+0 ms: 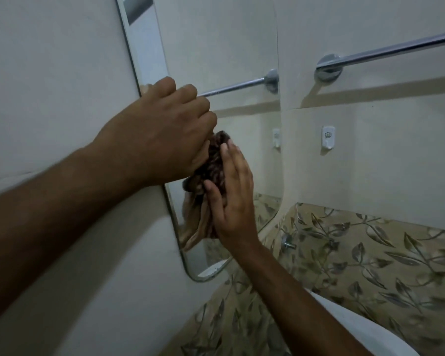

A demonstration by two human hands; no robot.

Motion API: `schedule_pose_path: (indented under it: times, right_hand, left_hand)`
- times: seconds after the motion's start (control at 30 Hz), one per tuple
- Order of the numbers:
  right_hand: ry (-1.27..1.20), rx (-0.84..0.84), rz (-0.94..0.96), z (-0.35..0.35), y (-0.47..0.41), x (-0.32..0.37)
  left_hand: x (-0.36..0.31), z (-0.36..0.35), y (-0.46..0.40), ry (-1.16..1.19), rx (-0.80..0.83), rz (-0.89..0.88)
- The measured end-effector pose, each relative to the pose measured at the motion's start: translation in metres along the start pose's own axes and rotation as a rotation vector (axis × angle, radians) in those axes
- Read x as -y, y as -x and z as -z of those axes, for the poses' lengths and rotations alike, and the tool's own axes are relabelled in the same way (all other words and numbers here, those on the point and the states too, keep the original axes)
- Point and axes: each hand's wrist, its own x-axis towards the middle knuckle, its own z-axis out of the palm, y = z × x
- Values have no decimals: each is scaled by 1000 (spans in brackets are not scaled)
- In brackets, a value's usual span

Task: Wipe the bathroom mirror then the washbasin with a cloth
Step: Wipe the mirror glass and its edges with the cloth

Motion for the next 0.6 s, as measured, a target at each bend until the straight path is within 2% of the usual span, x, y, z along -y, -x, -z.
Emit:
schedule_pose_path:
  times: [0.1, 0.17, 0.27, 0.4, 0.47, 0.6]
  right_hand:
    - [-35, -114, -323, 6, -14, -34]
    - [-39, -164, -439, 9, -13, -52]
    - [-29, -114, -439, 7, 9, -39]
    - [-1, -5, -190, 4, 38, -22]
    - [-3, -42, -256, 6, 29, -35]
    - [-43, -166, -537, 11, 4, -72]
  left_hand:
    - [1, -2, 2, -42, 40, -19]
    - [1, -1, 2, -36, 56, -39]
    - [-1, -1, 2, 4, 53, -62]
    - [0, 1, 2, 62, 45, -55]
    - [-5, 2, 1, 87, 43, -97]
    - [-33, 1, 5, 171, 88, -171]
